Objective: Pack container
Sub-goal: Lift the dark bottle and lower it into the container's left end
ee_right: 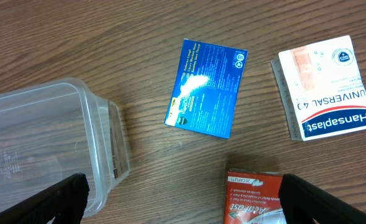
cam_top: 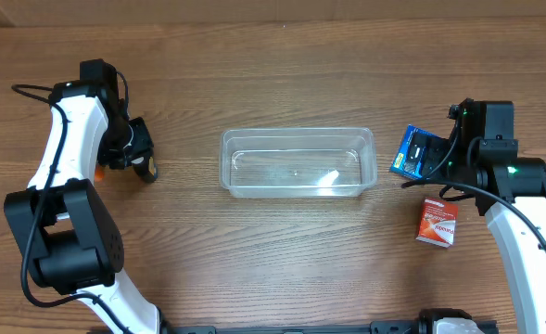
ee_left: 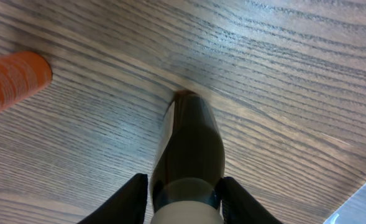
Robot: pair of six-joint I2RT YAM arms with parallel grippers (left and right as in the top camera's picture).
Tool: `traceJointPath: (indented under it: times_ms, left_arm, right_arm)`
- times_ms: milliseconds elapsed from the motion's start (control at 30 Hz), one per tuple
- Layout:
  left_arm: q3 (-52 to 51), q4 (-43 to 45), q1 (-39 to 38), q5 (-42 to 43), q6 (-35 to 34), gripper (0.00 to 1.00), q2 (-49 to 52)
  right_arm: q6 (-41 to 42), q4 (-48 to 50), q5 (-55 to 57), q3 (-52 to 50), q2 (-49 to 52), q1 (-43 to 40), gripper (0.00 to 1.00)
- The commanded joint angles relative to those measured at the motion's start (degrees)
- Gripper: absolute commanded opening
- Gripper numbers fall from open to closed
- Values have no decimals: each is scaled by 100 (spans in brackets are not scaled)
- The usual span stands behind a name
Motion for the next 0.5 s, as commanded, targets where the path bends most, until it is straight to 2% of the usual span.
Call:
traceJointPath:
  times_ms: [0, 67, 200, 333, 467]
  left_arm:
    - [136, -20, 15, 2, 9, 32, 42]
    - [175, -44, 15, 2, 9, 20, 42]
    - [767, -382, 9, 4, 9, 5, 42]
    - [2017, -1150, -334, 188, 7, 4, -50]
    - [2916, -1491, -1241, 356, 2, 4, -422]
  right_arm:
    - [-26, 39, 15, 151, -9, -22, 100]
    - [-26, 39, 15, 151, -9, -22, 100]
    - [-26, 42, 15, 149, -9, -22, 100]
    - [-26, 70, 15, 149, -9, -22, 100]
    - [-26, 197, 39, 149, -9, -22, 100]
